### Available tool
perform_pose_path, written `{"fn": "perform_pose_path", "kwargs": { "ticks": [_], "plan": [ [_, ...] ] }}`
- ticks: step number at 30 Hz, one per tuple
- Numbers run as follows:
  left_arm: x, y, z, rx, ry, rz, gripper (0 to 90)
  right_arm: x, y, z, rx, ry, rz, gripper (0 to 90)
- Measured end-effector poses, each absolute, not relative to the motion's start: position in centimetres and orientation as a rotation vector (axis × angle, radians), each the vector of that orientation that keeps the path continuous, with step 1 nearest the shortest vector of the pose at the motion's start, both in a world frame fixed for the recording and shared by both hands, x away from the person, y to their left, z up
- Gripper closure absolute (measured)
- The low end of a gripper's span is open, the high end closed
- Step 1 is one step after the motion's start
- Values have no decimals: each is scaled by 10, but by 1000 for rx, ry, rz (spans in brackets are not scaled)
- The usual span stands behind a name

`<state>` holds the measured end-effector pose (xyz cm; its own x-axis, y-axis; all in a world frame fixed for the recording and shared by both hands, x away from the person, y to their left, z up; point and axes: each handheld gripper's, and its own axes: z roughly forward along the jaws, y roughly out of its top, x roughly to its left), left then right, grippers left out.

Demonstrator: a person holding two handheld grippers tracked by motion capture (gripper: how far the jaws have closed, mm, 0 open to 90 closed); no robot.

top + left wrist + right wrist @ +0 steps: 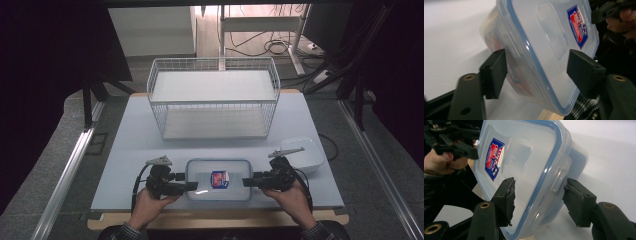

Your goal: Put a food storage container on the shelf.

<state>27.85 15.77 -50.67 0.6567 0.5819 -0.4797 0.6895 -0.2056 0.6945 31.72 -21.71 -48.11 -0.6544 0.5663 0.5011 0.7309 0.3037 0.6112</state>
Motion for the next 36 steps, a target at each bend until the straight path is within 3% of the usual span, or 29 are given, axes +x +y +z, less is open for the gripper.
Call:
{"fn": "perform_pose_path", "kwargs": {
  "ticks": [2, 7, 16, 36],
  "plan": [
    [280, 160, -506, 1886, 1002, -153, 335, 316, -217, -481, -1196, -2386, -1274, 440],
    [281, 172, -510, 1796, 1026, -236, 472, 313, -217, -480, -1188, -2393, -1290, 451],
    [274, 169, -502, 1786, 1049, -139, 506, 306, -215, -476, -1249, -2387, -1348, 496],
    [278, 167, -469, 1776, 1007, -4, 516, 308, -212, -454, -1219, -2459, -1486, 482]
  ]
}}
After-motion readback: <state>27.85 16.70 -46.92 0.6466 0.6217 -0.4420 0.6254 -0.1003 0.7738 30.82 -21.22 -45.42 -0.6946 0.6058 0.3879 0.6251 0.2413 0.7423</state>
